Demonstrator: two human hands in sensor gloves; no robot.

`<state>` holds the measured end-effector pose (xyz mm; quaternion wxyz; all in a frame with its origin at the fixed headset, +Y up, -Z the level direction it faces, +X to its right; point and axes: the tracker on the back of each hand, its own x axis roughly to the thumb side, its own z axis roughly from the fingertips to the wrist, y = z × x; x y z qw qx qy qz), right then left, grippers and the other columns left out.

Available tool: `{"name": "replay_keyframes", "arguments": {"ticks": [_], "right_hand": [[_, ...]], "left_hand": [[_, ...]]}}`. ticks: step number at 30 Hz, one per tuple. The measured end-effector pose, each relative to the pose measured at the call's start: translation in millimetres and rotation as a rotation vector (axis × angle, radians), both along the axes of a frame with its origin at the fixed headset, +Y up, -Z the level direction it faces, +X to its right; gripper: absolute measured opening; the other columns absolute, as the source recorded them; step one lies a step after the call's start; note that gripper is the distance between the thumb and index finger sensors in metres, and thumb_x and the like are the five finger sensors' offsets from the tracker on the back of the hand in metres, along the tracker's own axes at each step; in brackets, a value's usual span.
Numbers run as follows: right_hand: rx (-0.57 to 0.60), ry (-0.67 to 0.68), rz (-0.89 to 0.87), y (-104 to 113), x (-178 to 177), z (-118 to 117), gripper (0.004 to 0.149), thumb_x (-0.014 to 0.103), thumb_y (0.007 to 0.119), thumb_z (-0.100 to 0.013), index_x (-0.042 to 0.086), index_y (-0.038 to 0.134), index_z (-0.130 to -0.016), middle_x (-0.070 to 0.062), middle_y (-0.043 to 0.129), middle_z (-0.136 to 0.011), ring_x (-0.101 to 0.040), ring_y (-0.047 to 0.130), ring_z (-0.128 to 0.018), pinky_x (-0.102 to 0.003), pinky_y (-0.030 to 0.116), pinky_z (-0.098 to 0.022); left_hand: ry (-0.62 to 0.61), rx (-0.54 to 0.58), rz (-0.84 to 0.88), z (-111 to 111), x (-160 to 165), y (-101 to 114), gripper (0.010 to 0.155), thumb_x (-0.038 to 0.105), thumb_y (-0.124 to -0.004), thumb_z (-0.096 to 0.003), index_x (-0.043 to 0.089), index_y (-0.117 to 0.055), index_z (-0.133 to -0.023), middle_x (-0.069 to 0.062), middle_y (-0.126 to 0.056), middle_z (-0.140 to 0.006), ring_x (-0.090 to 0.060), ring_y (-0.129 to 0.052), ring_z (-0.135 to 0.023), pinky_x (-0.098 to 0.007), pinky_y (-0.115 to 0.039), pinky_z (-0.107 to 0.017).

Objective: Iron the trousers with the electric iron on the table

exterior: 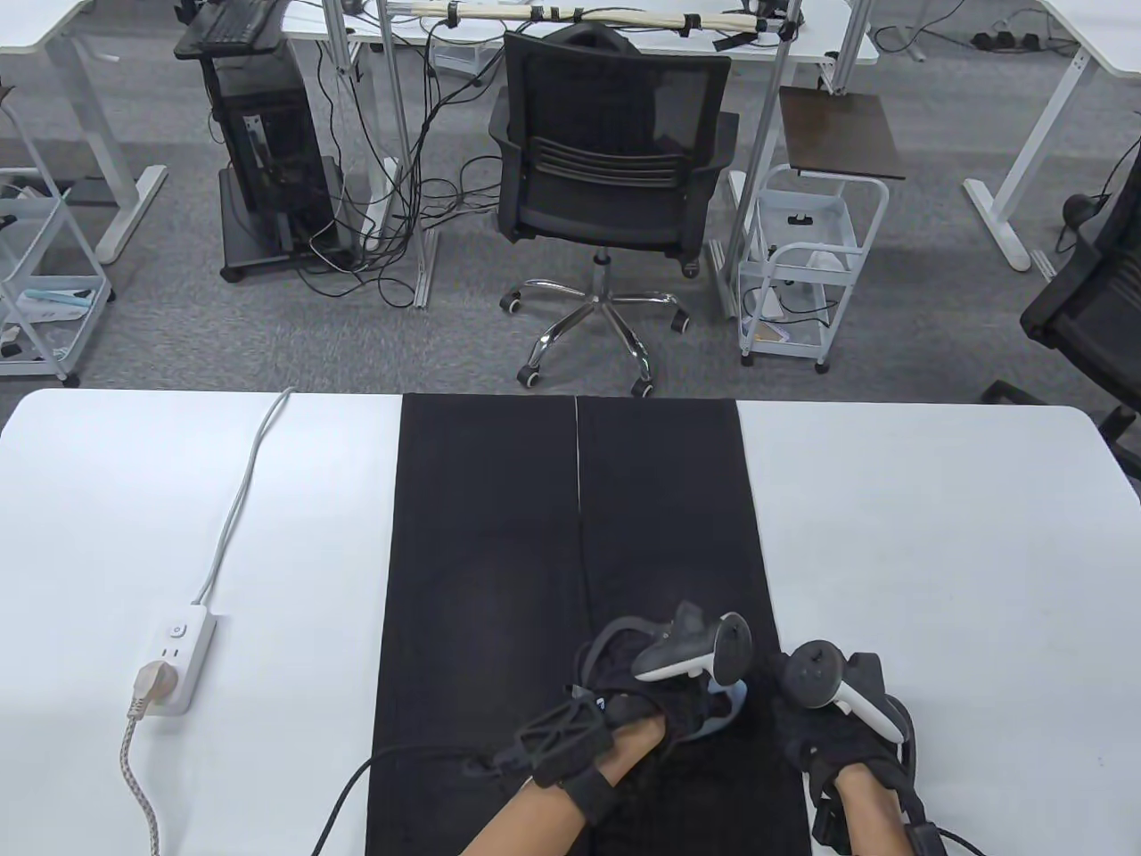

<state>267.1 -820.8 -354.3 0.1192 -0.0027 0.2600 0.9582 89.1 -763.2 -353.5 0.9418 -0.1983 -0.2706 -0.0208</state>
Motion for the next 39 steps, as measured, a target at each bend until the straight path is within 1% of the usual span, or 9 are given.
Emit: {"name": "replay_keyframes", "arguments": {"ticks": [5,9,13,19,21,26,31,35,39], "right_hand": [[-0.028,0.012,0.021,-1.4,-2.4,0.7,0.064,0.033,0.048,-0.061,0.017,0.012,-0.111,-0.02,0.0,-0.114,-0.054,0.005,-0.099,-0.079,0.026,-0.062],[-0.024,0.01,0.008,-0.9,-1.3,0.1,0.064,0.032,0.048,-0.061,0.016,0.013,-0.112,-0.02,0.001,-0.114,-0.055,0.006,-0.099,-0.079,0.027,-0.062],[-0.027,0.01,0.008,-0.7,-1.5,0.2,0.064,0.032,0.048,-0.061,0.016,0.013,-0.112,-0.02,0.001,-0.114,-0.055,0.006,-0.099,-0.079,0.026,-0.062],[-0.044,0.017,0.015,-1.1,-3.6,0.8,0.065,0.033,0.048,-0.061,0.016,0.01,-0.111,-0.021,-0.002,-0.113,-0.056,0.003,-0.098,-0.08,0.025,-0.061],[-0.059,0.021,0.028,-1.7,-6.2,0.5,0.066,0.034,0.047,-0.061,0.014,0.008,-0.11,-0.022,-0.004,-0.112,-0.057,0.002,-0.097,-0.08,0.024,-0.061],[-0.076,0.028,0.041,-2.4,-10.7,0.3,0.069,0.037,0.047,-0.061,0.012,0.004,-0.11,-0.024,-0.007,-0.111,-0.059,0.0,-0.096,-0.081,0.024,-0.06],[-0.082,0.021,0.022,-2.6,-11.0,0.3,0.069,0.037,0.046,-0.062,0.011,0.004,-0.11,-0.024,-0.008,-0.111,-0.059,-0.002,-0.096,-0.081,0.022,-0.06],[-0.08,0.021,0.018,-2.8,-10.4,0.8,0.069,0.037,0.046,-0.061,0.012,0.004,-0.11,-0.024,-0.009,-0.11,-0.059,-0.002,-0.095,-0.081,0.021,-0.06],[-0.075,0.022,0.006,-2.6,-8.8,0.9,0.069,0.037,0.046,-0.061,0.012,0.004,-0.11,-0.023,-0.008,-0.111,-0.058,-0.002,-0.096,-0.08,0.021,-0.06]], "left_hand": [[-0.161,-0.011,0.002,51.5,0.8,-0.3,0.052,0.057,-0.076,-0.0437,0.015,-0.074,-0.075,0.004,-0.093,-0.041,-0.011,-0.099,-0.032,-0.047,-0.085,-0.049],[-0.168,0.002,0.004,56.0,-1.1,0.4,0.053,0.057,-0.077,-0.0437,0.015,-0.075,-0.076,0.005,-0.094,-0.041,-0.011,-0.099,-0.032,-0.047,-0.085,-0.049],[-0.085,0.035,-0.011,32.3,1.3,1.5,0.054,0.057,-0.077,-0.0437,0.015,-0.074,-0.077,0.004,-0.094,-0.043,-0.011,-0.099,-0.034,-0.048,-0.085,-0.05],[0.117,0.059,-0.018,-43.2,-2.0,3.3,0.055,0.058,-0.076,-0.0447,0.015,-0.073,-0.079,0.004,-0.094,-0.045,-0.012,-0.098,-0.035,-0.048,-0.084,-0.052],[0.199,0.06,-0.025,-74.8,-7.6,3.9,0.055,0.058,-0.076,-0.0448,0.015,-0.073,-0.079,0.004,-0.093,-0.045,-0.011,-0.098,-0.036,-0.047,-0.084,-0.052],[0.362,0.048,-0.029,-127.2,-27.8,4.9,0.055,0.058,-0.076,-0.0449,0.015,-0.072,-0.079,0.005,-0.093,-0.046,-0.011,-0.098,-0.036,-0.047,-0.084,-0.052],[0.415,0.011,-0.006,-143.6,-39.1,4.4,0.054,0.058,-0.076,-0.0456,0.016,-0.072,-0.079,0.004,-0.093,-0.045,-0.011,-0.098,-0.036,-0.047,-0.084,-0.052],[0.363,0.041,-0.023,-134.7,-36.4,5.4,0.054,0.059,-0.076,-0.0448,0.016,-0.072,-0.078,0.005,-0.093,-0.045,-0.01,-0.098,-0.035,-0.046,-0.084,-0.052],[0.326,0.041,-0.023,-112.4,-31.6,5.1,0.054,0.058,-0.076,-0.0445,0.016,-0.072,-0.078,0.005,-0.093,-0.045,-0.011,-0.098,-0.035,-0.047,-0.084,-0.051]]}}
